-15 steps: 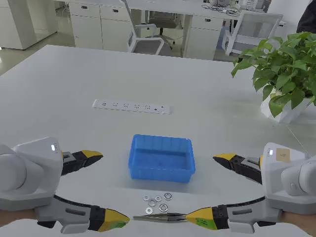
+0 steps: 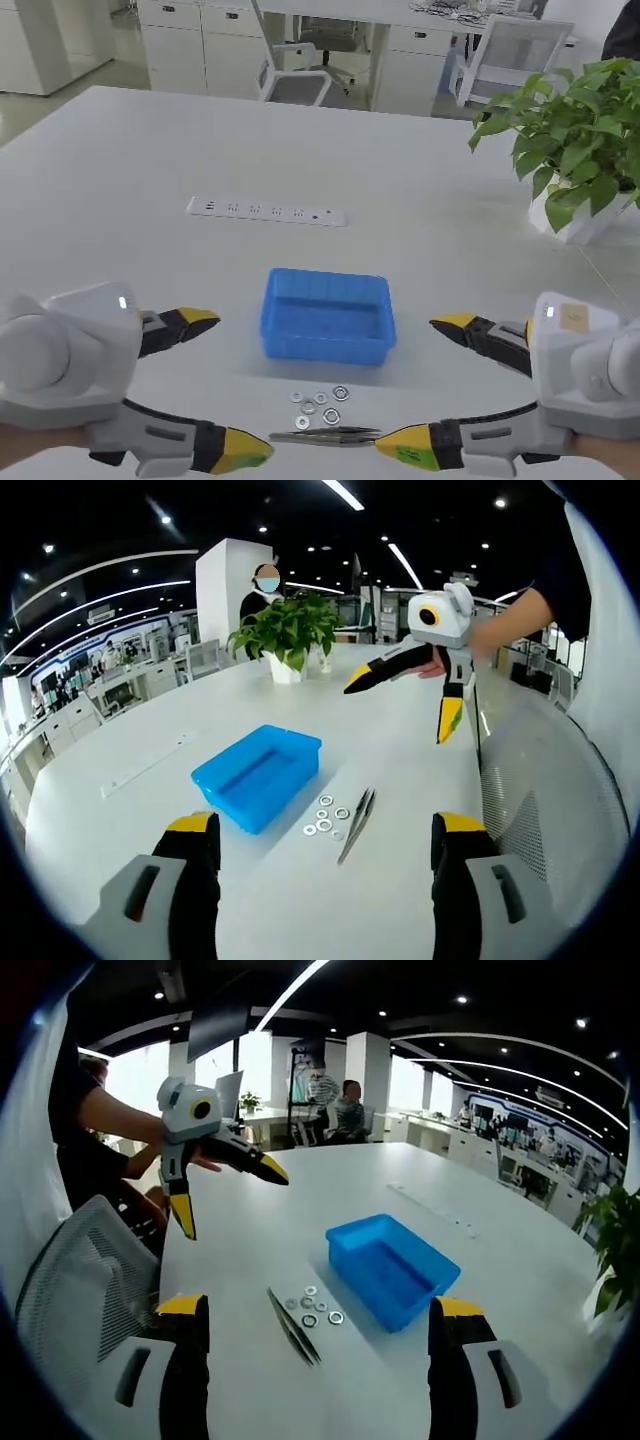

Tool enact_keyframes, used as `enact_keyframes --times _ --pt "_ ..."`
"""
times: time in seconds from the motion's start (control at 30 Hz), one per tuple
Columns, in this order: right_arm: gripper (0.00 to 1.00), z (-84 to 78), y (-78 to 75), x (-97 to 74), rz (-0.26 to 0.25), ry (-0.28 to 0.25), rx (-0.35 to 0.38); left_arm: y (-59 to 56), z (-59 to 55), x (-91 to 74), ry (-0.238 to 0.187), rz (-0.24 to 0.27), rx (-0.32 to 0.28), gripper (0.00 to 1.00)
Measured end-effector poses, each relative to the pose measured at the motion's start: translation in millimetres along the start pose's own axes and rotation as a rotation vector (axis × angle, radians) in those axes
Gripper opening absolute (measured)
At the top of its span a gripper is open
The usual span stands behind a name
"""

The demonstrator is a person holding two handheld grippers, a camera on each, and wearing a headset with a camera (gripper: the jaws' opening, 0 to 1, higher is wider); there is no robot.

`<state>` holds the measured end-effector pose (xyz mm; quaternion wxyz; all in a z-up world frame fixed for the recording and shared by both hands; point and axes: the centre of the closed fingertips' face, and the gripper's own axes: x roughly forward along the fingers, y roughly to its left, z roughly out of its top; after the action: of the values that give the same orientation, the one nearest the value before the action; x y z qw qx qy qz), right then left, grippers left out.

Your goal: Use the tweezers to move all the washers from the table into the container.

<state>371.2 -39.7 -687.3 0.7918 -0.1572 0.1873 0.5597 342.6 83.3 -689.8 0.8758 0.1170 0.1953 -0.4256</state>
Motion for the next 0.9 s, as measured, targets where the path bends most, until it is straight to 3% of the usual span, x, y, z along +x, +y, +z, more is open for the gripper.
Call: enact_keyframes --times 0.33,0.9 --pt "0.91 -2.9 7.6 6.9 0.023 0.021 -0.030 0.7 -1.6 1.0 -0.003 0.009 -0.015 0.92" --pt "0.91 -2.9 2.8 4.3 -0.008 0.010 0.004 -0.3 -0.9 -1.9 -0.013 0.017 -0.020 0.92"
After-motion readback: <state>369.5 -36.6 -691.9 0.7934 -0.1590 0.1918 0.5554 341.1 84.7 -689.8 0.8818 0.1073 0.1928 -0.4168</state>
